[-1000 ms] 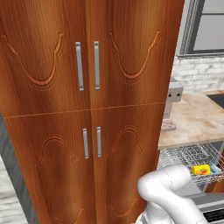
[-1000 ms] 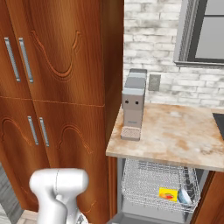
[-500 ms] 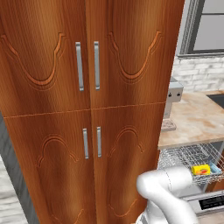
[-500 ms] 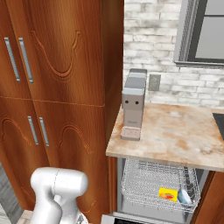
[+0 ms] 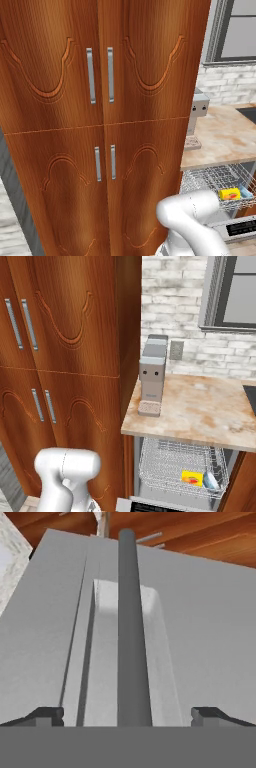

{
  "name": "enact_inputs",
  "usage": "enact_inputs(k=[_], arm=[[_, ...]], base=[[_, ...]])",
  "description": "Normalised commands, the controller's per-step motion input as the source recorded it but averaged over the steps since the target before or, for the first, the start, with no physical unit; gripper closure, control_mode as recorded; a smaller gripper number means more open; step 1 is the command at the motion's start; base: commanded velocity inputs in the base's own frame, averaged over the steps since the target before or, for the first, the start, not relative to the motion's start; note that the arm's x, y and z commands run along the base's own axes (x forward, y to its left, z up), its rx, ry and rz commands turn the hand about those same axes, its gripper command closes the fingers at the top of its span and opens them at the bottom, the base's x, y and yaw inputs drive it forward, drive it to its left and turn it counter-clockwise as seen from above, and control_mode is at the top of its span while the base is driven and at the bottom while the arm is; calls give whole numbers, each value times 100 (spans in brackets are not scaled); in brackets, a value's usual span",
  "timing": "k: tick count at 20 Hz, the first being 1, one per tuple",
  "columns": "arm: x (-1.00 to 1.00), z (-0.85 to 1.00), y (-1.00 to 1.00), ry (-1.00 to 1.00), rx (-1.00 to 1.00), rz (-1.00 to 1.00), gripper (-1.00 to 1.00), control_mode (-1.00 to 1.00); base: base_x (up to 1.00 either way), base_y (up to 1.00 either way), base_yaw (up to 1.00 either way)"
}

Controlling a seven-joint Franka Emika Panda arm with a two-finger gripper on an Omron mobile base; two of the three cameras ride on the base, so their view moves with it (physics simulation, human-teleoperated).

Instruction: Pick up the cup and bowl from the counter, place them in the dishwasher, and close the dishwasher door.

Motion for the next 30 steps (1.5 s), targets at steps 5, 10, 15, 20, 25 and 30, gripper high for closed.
enact_inputs(k=[5, 10, 15, 20, 25, 30], arm=[[100, 0, 0, -18, 0, 0, -100, -100], [100, 0, 0, -16, 0, 0, -100, -100], [100, 0, 0, -14, -8, -1, -100, -100], [100, 0, 2, -13, -22, -3, -100, -100], [100, 2, 8, -13, -37, -9, -100, -100], [100, 0, 12, -10, -39, -11, -100, -100]], base=[[0, 0, 0], [0, 0, 0], [0, 0, 0], [0, 0, 0], [0, 0, 0], [0, 0, 0]])
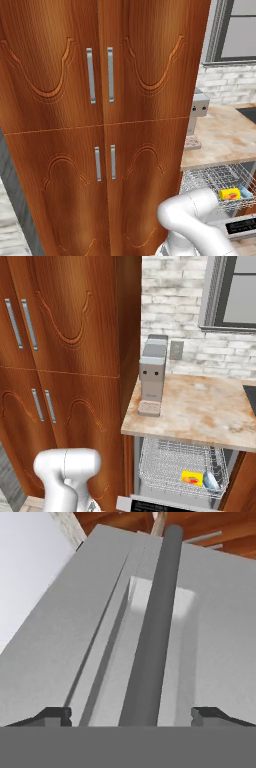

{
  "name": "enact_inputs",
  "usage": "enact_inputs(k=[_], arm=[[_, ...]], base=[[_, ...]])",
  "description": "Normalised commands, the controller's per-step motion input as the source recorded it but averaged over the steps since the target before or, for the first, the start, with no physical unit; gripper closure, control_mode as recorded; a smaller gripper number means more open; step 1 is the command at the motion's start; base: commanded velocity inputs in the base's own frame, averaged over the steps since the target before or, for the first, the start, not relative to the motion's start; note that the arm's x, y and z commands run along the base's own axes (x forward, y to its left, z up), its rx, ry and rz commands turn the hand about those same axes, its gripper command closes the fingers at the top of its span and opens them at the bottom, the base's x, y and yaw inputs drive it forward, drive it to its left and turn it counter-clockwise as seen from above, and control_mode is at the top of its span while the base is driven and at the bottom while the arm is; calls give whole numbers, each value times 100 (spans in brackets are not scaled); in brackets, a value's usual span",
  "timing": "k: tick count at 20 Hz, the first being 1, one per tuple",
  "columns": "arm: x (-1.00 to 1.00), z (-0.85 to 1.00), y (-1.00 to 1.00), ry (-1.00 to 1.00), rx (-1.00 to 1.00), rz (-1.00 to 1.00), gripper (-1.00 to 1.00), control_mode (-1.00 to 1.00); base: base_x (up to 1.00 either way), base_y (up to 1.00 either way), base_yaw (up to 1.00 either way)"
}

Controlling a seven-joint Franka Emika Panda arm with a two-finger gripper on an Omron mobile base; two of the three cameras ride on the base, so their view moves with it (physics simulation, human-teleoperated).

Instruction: Pick up the cup and bowl from the counter, place them in the dishwasher, and close the dishwasher door.

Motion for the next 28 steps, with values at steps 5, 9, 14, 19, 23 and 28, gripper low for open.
enact_inputs(k=[5, 9, 14, 19, 23, 28], arm=[[100, 0, 6, -8, -36, -10, -100, -100], [100, 0, 3, -5, -34, -10, -100, -100], [100, 0, 4, -4, -33, -10, -100, -100], [100, 0, 0, -3, -28, -9, -100, -100], [100, 0, 0, -2, -26, -9, -100, -100], [100, 0, 0, -1, -24, -9, -100, -100]], base=[[0, 0, 0], [0, 0, 0], [0, 0, 0], [0, 0, 0], [0, 0, 0], [0, 0, 0]])
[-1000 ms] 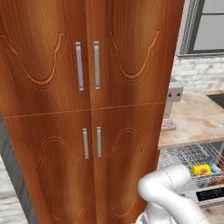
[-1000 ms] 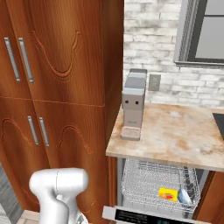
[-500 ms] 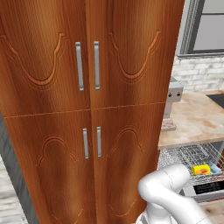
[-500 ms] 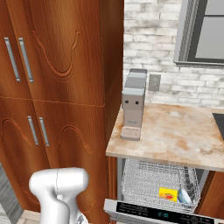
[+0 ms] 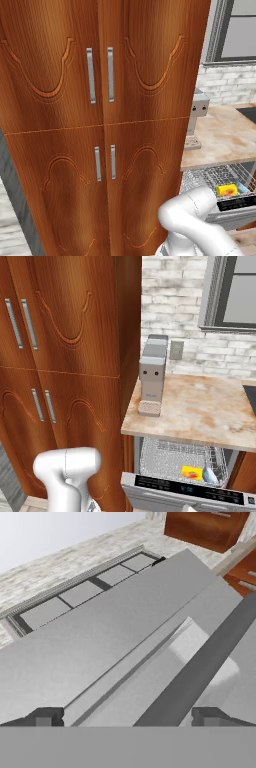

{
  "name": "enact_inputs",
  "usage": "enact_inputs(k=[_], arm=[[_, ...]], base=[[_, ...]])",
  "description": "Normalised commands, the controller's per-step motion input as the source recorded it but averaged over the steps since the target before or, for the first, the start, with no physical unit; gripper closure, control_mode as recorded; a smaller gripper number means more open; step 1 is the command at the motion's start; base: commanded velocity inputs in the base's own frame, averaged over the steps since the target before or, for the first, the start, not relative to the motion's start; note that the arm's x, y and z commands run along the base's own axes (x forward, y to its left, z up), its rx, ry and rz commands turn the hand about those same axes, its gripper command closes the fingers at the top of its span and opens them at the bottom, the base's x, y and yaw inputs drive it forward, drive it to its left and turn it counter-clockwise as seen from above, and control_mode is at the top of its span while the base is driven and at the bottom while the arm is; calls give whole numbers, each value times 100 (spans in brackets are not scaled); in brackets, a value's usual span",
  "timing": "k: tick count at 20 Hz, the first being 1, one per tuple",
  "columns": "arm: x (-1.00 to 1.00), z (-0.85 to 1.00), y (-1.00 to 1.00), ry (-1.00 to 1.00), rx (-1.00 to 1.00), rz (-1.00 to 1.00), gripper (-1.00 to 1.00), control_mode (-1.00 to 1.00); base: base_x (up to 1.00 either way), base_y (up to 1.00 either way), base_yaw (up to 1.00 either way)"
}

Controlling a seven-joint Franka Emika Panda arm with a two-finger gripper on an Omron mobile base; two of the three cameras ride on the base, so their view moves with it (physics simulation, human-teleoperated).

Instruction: Pick up the cup and bowl from the counter, place them in the dishwasher, and close the dishwasher door.

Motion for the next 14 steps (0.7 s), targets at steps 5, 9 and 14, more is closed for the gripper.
enact_inputs(k=[5, 9, 14], arm=[[100, 0, 0, -1, -20, -9, -100, -100], [100, 0, 0, -2, -20, -9, -100, -100], [100, -2, 0, -1, -20, -10, -100, -100]], base=[[0, 0, 0], [0, 0, 0], [0, 0, 0]])
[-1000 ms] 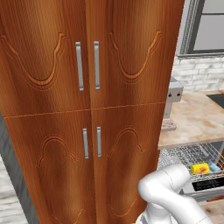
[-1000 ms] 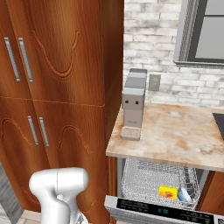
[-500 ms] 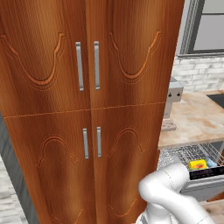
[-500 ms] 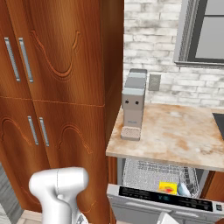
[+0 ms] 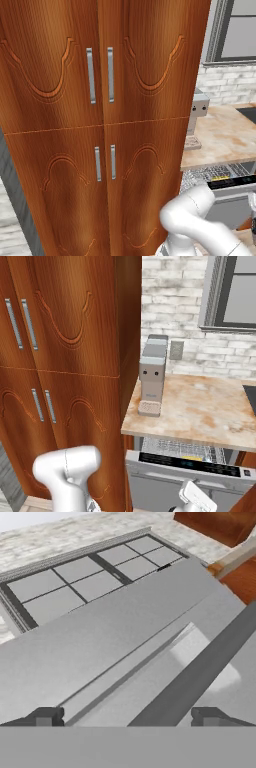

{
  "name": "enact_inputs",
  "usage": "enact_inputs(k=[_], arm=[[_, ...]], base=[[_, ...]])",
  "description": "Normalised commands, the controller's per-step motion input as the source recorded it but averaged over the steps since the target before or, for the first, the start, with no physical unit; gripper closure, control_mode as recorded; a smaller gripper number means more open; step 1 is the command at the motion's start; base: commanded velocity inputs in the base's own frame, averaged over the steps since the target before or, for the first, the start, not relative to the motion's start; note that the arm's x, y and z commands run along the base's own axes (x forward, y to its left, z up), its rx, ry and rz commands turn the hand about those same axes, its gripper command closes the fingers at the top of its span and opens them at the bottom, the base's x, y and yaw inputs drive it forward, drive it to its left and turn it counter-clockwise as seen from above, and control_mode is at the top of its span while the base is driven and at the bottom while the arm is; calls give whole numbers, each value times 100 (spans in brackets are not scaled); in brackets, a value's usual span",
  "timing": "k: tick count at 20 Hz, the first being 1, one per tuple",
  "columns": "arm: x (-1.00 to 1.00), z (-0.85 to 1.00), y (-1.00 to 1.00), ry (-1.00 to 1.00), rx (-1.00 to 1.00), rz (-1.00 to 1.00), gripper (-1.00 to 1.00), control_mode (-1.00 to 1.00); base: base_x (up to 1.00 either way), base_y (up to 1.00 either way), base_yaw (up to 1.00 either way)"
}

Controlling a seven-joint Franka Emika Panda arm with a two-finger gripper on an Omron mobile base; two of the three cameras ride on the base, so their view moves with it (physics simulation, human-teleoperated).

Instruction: Pick up the cup and bowl from the counter, place them in the dishwasher, and close the dishwasher door.

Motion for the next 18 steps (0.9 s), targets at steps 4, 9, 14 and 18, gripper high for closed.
enact_inputs(k=[4, 9, 14, 18], arm=[[100, -2, 0, -2, -17, -10, -100, -100], [100, -3, 0, -1, -17, -11, -100, -100], [100, -5, 0, -1, -17, -11, -100, -100], [100, -9, 0, 0, -15, -11, -100, -100]], base=[[0, 0, 0], [0, 0, 0], [0, 0, 0], [0, 0, 0]])
